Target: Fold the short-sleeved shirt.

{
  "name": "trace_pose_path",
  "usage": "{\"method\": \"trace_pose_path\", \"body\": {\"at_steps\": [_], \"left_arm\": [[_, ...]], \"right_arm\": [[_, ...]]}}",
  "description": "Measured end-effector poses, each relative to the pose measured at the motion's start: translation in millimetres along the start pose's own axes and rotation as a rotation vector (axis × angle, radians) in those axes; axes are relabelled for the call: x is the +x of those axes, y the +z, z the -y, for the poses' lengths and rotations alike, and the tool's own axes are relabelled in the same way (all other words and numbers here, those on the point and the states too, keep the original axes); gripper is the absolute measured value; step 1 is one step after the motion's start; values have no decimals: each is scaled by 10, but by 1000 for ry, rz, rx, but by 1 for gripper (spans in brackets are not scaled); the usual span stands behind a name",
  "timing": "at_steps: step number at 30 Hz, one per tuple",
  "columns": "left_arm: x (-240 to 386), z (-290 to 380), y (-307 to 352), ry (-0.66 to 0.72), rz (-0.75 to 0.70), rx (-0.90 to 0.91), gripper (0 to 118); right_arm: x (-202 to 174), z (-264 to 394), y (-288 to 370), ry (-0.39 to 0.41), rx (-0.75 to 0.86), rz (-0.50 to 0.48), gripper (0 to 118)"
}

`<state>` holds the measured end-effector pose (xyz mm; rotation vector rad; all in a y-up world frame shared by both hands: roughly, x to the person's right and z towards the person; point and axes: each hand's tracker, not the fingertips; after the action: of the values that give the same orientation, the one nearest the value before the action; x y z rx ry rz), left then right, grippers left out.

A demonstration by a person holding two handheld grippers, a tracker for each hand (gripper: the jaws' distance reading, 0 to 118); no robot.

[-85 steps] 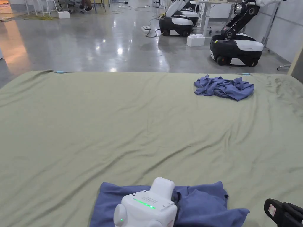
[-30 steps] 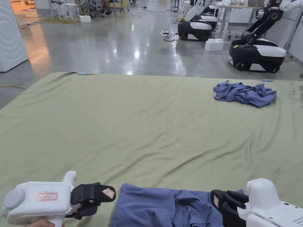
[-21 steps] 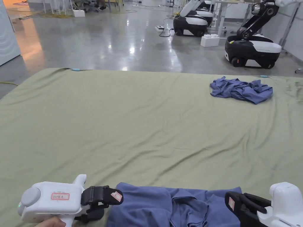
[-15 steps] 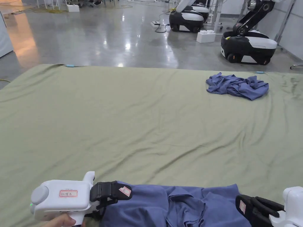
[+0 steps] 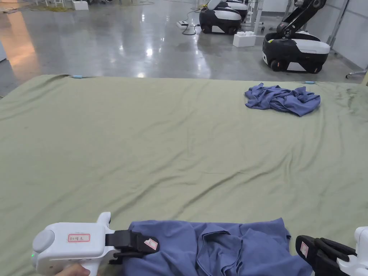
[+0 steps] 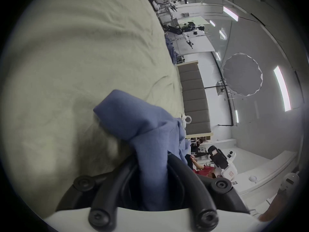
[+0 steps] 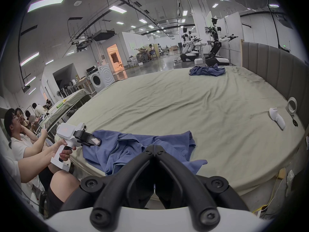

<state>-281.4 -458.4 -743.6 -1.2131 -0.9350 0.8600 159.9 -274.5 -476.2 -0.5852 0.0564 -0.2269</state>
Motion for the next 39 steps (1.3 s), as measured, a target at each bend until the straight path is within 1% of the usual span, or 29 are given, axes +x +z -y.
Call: {"method": "trace_pose_path", "body": {"at_steps": [2, 5, 7, 9, 10, 12, 13, 15, 16, 19, 23, 27, 31, 33, 35, 36, 38, 39], "left_arm": [[107, -18, 123, -17, 6, -1, 12], [248, -78, 430, -96, -17, 23, 12], [222, -113, 746, -53, -46, 69, 12], [224, -180, 1117, -107, -151, 93, 12], [289, -133, 1296, -102, -204, 92, 12], [346, -130, 1649, -102, -237, 126, 12], [396, -129, 1797, -118, -280, 147, 12], [512, -129, 2041, -149, -316, 147, 12], [557, -122, 2136, -144, -359, 166, 12], [687, -107, 2280, -144, -384, 183, 12], [905, -47, 2051, -137, -375, 180, 12], [1207, 0, 1581, -144, -347, 164, 12], [1414, -23, 1055, -150, -281, 140, 12], [1495, -9, 759, -182, -321, 101, 12], [1498, -12, 507, -216, -418, 55, 12], [1489, -4, 372, -239, -421, 57, 12], [1360, -41, 141, -211, -435, 64, 12], [1322, -45, 28, -221, -448, 42, 12]], "right_arm": [[-15, -12, 4, 11, -3, 1, 2], [-37, -26, 21, 15, 2, -4, 2], [-44, -30, 34, 12, 10, -9, 2], [-54, -33, 44, 12, 16, -15, 2], [-59, -34, 49, 12, 19, -17, 2], [-57, -33, 60, 16, 21, -24, 2], [-58, -30, 65, 17, 23, -25, 2], [-50, -21, 67, 15, 22, -27, 2], [-47, -16, 69, 12, 23, -28, 2], [-47, -7, 87, 6, 26, -31, 2], [-42, 1, 105, 0, 30, -36, 2], [-33, 7, 146, -4, 35, -38, 2], [-2, 25, 195, -11, 43, -36, 2], [28, 40, 225, -20, 49, -35, 2], [67, 58, 254, -29, 53, -32, 2], [89, 71, 271, -35, 55, -29, 2], [135, 93, 296, -48, 57, -26, 2], [160, 109, 303, -53, 56, -24, 2]]}}
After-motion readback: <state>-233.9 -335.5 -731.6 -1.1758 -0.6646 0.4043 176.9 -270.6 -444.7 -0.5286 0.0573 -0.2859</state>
